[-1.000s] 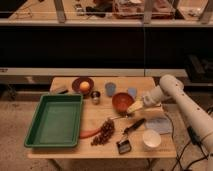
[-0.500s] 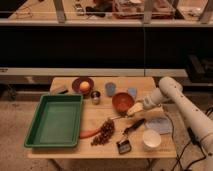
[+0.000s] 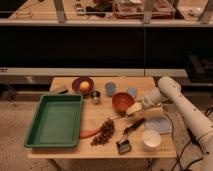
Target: Place fork in red bowl
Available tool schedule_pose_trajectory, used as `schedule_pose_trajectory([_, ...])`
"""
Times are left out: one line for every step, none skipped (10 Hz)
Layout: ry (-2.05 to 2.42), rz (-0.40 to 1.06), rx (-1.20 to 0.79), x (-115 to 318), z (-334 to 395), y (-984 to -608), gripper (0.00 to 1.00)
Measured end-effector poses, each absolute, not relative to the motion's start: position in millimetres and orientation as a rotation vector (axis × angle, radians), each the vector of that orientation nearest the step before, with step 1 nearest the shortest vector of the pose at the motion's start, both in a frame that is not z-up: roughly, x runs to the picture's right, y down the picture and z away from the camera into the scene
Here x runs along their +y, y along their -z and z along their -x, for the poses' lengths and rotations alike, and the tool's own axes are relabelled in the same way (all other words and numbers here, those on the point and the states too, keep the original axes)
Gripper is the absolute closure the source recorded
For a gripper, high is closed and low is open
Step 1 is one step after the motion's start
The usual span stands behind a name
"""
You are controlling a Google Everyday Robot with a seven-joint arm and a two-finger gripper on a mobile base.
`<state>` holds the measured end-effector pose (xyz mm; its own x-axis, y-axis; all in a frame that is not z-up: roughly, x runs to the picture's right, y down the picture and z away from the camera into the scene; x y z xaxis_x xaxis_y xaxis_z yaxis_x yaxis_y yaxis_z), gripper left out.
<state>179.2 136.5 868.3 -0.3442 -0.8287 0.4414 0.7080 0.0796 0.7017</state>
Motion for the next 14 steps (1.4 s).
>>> schedule_pose_trajectory([1.586, -0.160, -1.094, 134, -176, -870, 0.28])
schedule_pose_trajectory([1.585, -0.161, -1.100, 134, -174, -870, 0.28])
schedule_pose_trajectory([1.582, -0.160, -1.111, 134, -172, -870, 0.28])
schedule_pose_trajectory([1.574, -0.152, -1.120, 134, -171, -870, 0.29])
schedule_pose_trajectory([1.569, -0.143, -1.127, 135, -170, -870, 0.33])
schedule_pose_trajectory([1.565, -0.126, -1.133, 135, -170, -870, 0.44])
schedule_pose_trajectory([1.563, -0.117, -1.132, 135, -172, -869, 0.52])
schedule_pose_trajectory([1.560, -0.106, -1.131, 137, -174, -868, 0.63])
schedule_pose_trajectory([1.554, -0.098, -1.125, 139, -179, -867, 0.75])
schedule_pose_trajectory([1.546, -0.093, -1.119, 140, -185, -865, 0.84])
schedule_pose_trajectory([1.539, -0.086, -1.111, 142, -191, -864, 0.94])
schedule_pose_trajectory([1.535, -0.082, -1.106, 143, -195, -863, 0.98])
schedule_pose_trajectory([1.532, -0.076, -1.101, 143, -197, -862, 1.00])
schedule_pose_trajectory([1.530, -0.076, -1.099, 143, -196, -862, 1.00])
